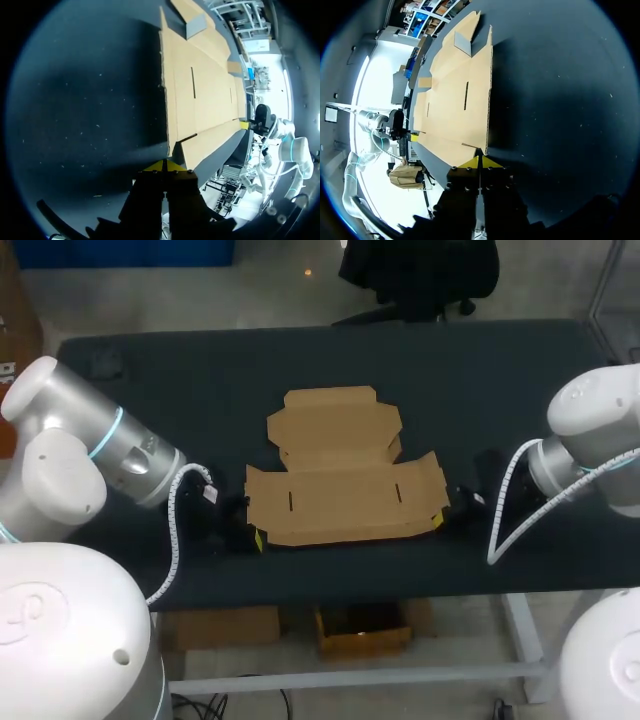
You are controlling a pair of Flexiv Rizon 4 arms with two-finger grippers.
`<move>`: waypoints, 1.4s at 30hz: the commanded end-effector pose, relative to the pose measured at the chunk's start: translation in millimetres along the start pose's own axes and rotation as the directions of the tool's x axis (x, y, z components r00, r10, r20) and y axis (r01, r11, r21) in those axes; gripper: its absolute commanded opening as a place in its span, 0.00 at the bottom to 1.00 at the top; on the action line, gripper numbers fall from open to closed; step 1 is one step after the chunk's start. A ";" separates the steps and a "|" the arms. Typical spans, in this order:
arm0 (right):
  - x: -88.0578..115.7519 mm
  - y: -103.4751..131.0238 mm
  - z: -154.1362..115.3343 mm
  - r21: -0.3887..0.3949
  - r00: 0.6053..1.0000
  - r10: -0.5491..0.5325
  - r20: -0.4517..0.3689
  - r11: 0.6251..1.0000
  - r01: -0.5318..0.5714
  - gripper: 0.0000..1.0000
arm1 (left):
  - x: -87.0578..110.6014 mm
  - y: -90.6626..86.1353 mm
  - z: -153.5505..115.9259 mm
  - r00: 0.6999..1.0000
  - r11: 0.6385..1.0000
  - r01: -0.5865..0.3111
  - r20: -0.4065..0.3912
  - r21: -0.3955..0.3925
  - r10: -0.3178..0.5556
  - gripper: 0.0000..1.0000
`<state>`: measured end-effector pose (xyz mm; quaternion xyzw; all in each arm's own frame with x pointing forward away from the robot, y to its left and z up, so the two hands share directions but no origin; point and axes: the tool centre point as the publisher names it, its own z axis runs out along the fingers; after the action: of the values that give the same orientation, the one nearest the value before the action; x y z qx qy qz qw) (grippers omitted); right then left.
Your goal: Assemble the packaging by folding the flat box into shape, placing the metal phone stand inside, and closing the box properly
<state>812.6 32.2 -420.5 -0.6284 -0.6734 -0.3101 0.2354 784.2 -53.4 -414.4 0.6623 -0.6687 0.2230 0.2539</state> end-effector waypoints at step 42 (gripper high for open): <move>4.4 -0.3 5.6 0.018 1.000 -0.020 -0.010 1.000 0.020 0.00 | 16.3 -3.4 2.4 1.000 1.000 -0.025 -0.019 0.004 0.025 0.00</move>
<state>812.5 40.1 -419.2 -0.6191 -0.6818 -0.3075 0.2393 788.4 -67.4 -405.2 0.6509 -0.6746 0.2344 0.2574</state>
